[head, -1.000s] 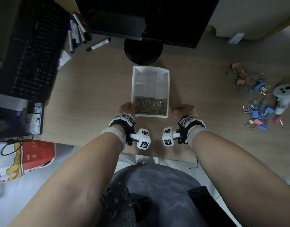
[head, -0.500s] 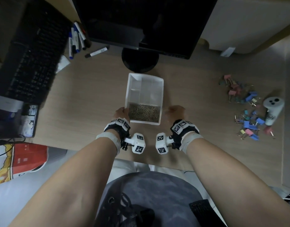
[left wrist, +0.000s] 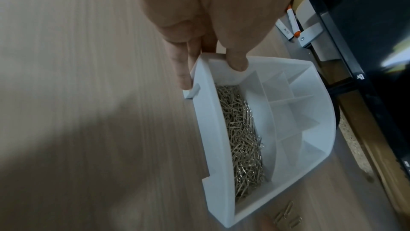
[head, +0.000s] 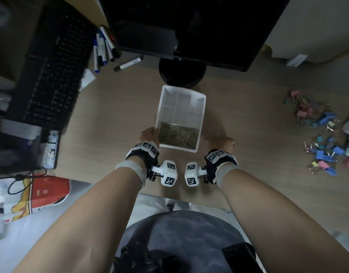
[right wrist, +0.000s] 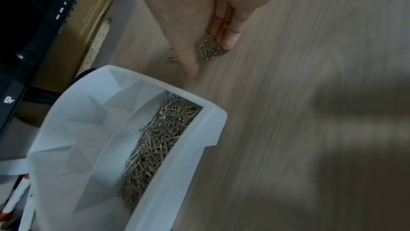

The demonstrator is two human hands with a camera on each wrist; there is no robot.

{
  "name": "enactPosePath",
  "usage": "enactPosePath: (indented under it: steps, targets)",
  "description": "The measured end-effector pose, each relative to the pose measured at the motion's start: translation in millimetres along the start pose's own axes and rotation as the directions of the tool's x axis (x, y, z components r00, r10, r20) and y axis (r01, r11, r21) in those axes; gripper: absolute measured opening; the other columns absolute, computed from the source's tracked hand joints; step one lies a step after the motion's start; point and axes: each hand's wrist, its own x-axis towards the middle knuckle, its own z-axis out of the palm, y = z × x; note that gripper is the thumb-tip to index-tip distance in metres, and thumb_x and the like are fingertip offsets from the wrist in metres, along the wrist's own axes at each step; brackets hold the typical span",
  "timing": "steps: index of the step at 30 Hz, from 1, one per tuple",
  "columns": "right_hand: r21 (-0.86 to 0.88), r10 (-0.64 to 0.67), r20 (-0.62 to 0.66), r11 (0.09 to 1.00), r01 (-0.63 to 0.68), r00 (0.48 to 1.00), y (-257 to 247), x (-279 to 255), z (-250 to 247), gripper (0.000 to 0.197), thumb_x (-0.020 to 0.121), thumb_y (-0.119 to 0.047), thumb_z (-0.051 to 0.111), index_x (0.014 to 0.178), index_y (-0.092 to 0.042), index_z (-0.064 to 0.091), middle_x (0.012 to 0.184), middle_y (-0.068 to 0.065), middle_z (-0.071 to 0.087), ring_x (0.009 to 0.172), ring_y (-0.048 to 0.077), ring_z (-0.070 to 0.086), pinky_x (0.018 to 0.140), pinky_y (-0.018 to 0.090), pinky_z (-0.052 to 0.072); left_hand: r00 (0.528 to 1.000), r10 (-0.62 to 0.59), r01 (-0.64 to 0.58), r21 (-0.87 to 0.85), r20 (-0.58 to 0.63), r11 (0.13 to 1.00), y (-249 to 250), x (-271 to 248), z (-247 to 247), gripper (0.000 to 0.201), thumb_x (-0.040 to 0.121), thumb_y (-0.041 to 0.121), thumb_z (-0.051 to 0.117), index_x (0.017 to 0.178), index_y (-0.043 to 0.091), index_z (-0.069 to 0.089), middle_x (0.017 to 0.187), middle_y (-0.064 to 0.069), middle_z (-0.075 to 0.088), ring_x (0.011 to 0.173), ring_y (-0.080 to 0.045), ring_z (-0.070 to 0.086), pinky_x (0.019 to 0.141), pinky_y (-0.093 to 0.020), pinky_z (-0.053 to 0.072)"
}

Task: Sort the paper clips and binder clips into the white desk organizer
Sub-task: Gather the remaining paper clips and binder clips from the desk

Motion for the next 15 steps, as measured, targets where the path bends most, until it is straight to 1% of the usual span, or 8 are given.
enactPosePath:
  steps: [2, 4, 7, 9, 11, 12, 14, 15]
  targets:
    - [0.029, 0.029, -0.049, 0.999, -0.028, 0.998, -7, -2, 3, 0.071, 0.090, -0.040, 0.067, 0.133, 0.010, 0.040, 0.135, 0.020, 0.053, 0.127, 0.032, 0.051, 0.108, 0.036, 0.040, 1.000, 0.020, -0.021, 0.027, 0.019, 0.999, 0, 2, -6, 0.028, 0.094, 0.033, 0.046, 0.095, 0.015, 0.067, 0.085, -0.012, 0.068, 0.081, -0.033, 0.066, 0.079, -0.044, 0.056]
    - [0.072, 0.060, -0.080, 0.996, -0.054, 0.995, -16, -3, 9, 0.066, 0.087, -0.037, 0.070, 0.130, 0.007, 0.045, 0.132, 0.019, 0.056, 0.124, 0.032, 0.054, 0.104, 0.036, 0.042, 0.999, 0.042, -0.042, 0.030, 0.005, 0.999, 1, 2, -11, 0.027, 0.095, 0.031, 0.047, 0.093, 0.013, 0.067, 0.088, -0.016, 0.069, 0.082, -0.035, 0.067, 0.079, -0.044, 0.057]
    - [0.054, 0.010, -0.090, 0.999, -0.005, 0.996, -29, -7, 14, 0.045, 0.098, -0.026, 0.057, 0.125, 0.008, 0.049, 0.130, 0.022, 0.057, 0.124, 0.034, 0.054, 0.103, 0.037, 0.043, 0.997, 0.056, -0.052, 0.080, -0.057, 0.995, -1, 9, -18, 0.028, 0.098, 0.025, 0.046, 0.088, 0.007, 0.064, 0.076, -0.013, 0.060, 0.074, -0.029, 0.057, 0.065, -0.036, 0.049]
    - [-0.019, -0.015, -0.089, 1.000, 0.013, 0.996, -28, -8, 13, 0.043, 0.101, -0.027, 0.053, 0.128, 0.007, 0.048, 0.133, 0.022, 0.055, 0.126, 0.033, 0.053, 0.103, 0.039, 0.043, 0.995, 0.063, -0.053, 0.128, -0.080, 0.990, -2, 13, -22, 0.027, 0.099, 0.025, 0.045, 0.083, 0.009, 0.060, 0.064, -0.004, 0.050, 0.065, -0.023, 0.048, 0.051, -0.026, 0.034]
    - [-0.058, -0.076, 0.007, 0.995, 0.076, 0.997, -22, -12, 13, 0.048, 0.101, -0.023, 0.053, 0.138, 0.005, 0.043, 0.143, 0.022, 0.048, 0.132, 0.036, 0.047, 0.108, 0.045, 0.039, 0.995, 0.063, -0.052, 0.147, -0.073, 0.988, -5, 16, -24, 0.028, 0.099, 0.028, 0.045, 0.077, 0.013, 0.055, 0.058, 0.001, 0.046, 0.061, -0.021, 0.046, 0.048, -0.024, 0.028]
    - [-0.076, -0.101, 0.026, 0.992, 0.102, 0.995, -20, -12, 14, 0.045, 0.100, -0.019, 0.053, 0.138, 0.005, 0.046, 0.142, 0.022, 0.049, 0.129, 0.037, 0.050, 0.107, 0.047, 0.041, 0.996, 0.059, -0.049, 0.140, -0.067, 0.989, -6, 19, -25, 0.029, 0.098, 0.029, 0.045, 0.075, 0.014, 0.055, 0.057, 0.001, 0.047, 0.060, -0.021, 0.047, 0.048, -0.024, 0.028]
    - [-0.142, -0.069, 0.000, 0.988, 0.068, 0.998, -21, -12, 11, 0.026, 0.095, -0.010, 0.058, 0.117, 0.001, 0.065, 0.118, 0.019, 0.067, 0.107, 0.031, 0.066, 0.091, 0.045, 0.055, 0.996, 0.057, -0.048, 0.131, -0.064, 0.990, -8, 21, -25, 0.030, 0.098, 0.030, 0.046, 0.072, 0.015, 0.053, 0.057, 0.001, 0.046, 0.060, -0.021, 0.046, 0.047, -0.023, 0.028]
    - [-0.170, -0.065, -0.009, 0.984, 0.062, 0.998, -23, -14, 10, 0.019, 0.093, -0.008, 0.060, 0.108, 0.000, 0.068, 0.108, 0.016, 0.071, 0.098, 0.029, 0.069, 0.083, 0.043, 0.058, 0.995, 0.062, -0.053, 0.126, -0.072, 0.991, -9, 21, -26, 0.030, 0.098, 0.030, 0.046, 0.072, 0.015, 0.053, 0.057, 0.001, 0.045, 0.061, -0.022, 0.045, 0.047, -0.023, 0.028]
